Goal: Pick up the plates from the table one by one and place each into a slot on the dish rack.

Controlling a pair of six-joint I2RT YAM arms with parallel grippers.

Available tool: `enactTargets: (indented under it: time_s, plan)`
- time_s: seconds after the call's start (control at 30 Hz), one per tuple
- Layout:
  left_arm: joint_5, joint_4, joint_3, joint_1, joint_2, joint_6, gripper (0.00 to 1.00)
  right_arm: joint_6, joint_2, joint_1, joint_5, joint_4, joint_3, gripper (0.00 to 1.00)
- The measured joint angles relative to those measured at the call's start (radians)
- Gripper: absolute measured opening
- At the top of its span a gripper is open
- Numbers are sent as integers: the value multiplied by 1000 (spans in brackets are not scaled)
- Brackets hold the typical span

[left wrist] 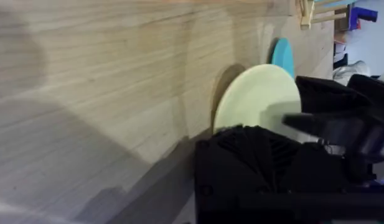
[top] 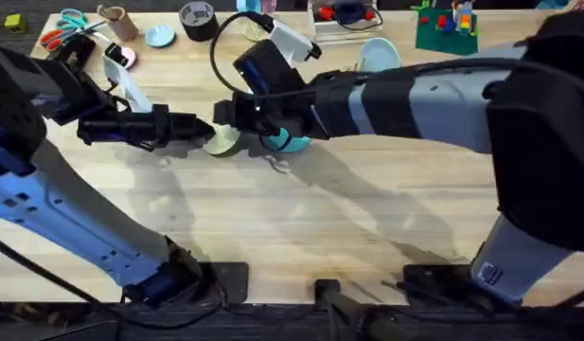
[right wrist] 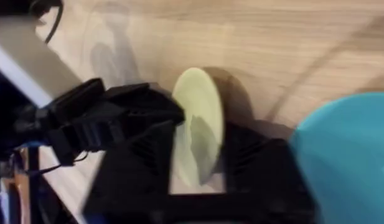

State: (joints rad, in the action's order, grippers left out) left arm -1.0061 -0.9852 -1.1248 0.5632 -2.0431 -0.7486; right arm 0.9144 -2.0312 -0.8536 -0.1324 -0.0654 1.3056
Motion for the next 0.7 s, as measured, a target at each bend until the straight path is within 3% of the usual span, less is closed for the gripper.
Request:
enactTargets:
  time_s: [0.07, 0.17, 0.7]
  plan:
    - [-2, 0, 0, 3, 0, 0, 41, 2, 0, 6, 12, 7, 0, 178]
    - [-5, 1, -1, 5, 0, 0, 42, 2, 0, 11, 12, 4, 0, 46]
    - [-2, -14, -9, 10, 0, 31, 41, -17, 0, 26, -47, -1, 0, 30]
